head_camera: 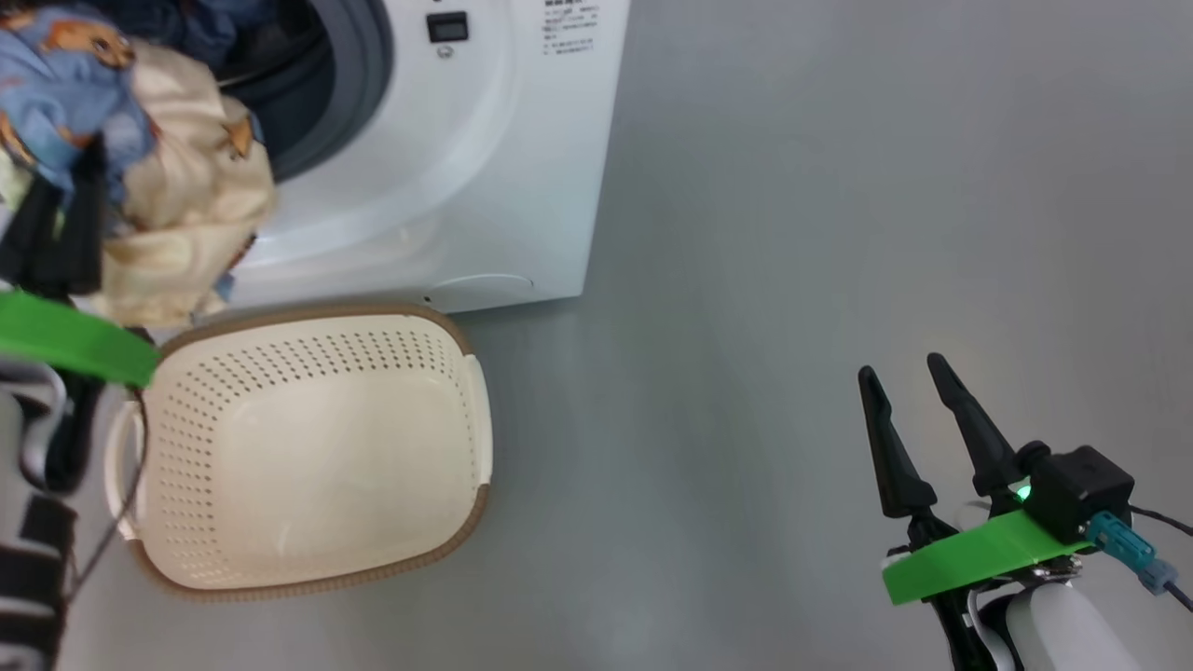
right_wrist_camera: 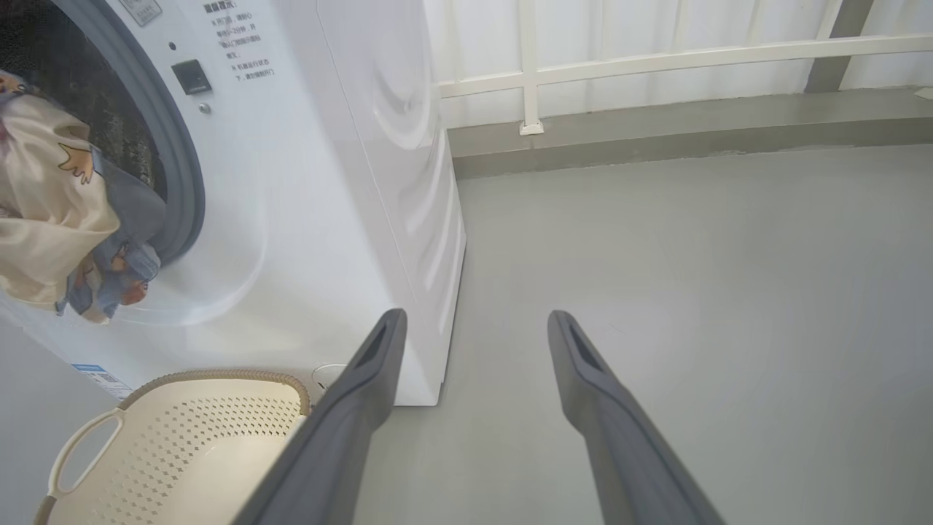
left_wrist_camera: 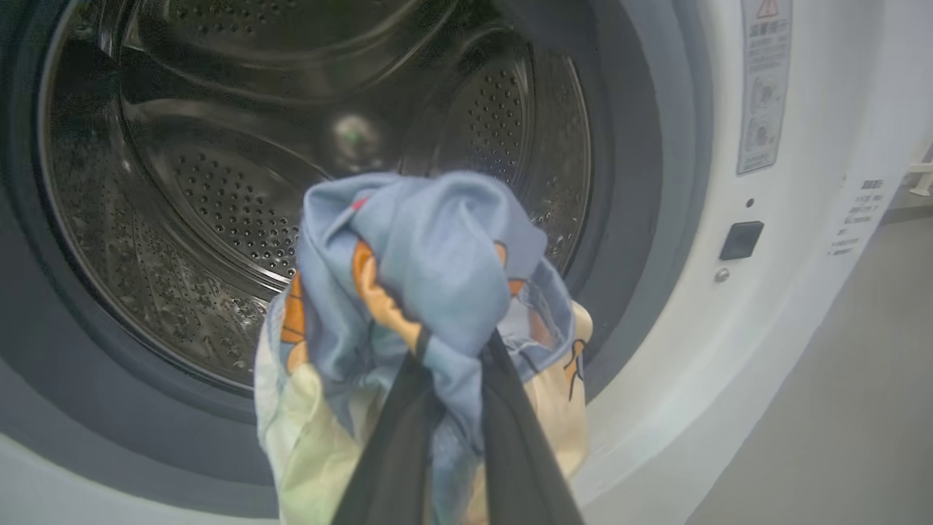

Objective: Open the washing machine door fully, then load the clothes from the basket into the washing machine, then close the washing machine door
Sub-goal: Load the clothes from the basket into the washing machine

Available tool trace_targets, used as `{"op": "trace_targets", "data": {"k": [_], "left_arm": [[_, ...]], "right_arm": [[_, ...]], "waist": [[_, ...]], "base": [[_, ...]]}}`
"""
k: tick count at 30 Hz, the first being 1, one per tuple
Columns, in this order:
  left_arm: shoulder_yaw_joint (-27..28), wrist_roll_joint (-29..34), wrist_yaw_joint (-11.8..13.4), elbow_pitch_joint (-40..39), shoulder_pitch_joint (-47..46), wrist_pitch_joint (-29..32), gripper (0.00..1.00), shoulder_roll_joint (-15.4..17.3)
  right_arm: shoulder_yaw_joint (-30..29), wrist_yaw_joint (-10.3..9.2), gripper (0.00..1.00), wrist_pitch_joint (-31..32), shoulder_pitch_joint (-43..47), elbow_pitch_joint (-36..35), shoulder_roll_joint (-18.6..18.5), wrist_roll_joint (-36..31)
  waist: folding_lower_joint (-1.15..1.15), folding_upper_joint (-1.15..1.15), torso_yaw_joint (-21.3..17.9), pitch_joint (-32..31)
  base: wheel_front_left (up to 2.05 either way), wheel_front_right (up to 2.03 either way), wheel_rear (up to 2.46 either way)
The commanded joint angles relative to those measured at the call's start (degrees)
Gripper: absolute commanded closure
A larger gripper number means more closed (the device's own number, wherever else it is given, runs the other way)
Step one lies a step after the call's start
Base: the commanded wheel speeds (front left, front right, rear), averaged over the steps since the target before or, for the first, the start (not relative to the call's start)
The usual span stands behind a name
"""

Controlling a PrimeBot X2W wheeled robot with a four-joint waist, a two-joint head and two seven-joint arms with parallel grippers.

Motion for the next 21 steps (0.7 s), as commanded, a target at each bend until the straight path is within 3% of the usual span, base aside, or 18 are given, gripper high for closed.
{"op": "trace_targets", "data": {"k": [1,13,21], "left_arm": [[1.5,-0.6,0.0,-0.1,-2.7,-0.1,1.00,3.3],[-3.9,-4.1,0.0,19.9,-24.5,3.2,1.00,6.5],[-7.0,-3.1,0.0,25.8,-34.0,1.3,1.00,8.3]], "right_arm": [[1.4,0.25,0.00,-0.5,-1.1,-1.3,-0.3,-0.4],[3.4,0.25,0.00,-0.5,-5.5,-2.0,1.5,-0.7],[5.0,0.25,0.00,-0.5,-7.6,-2.5,2.3,-0.6]], "waist": [[-0.01,0.00,-1.6,2.0],[-0.01,0.00,-4.6,10.9],[-0.01,0.00,-6.6,14.0]], "base": [[0.00,0.00,0.00],[0.00,0.00,0.00],[0.00,0.00,0.00]]}}
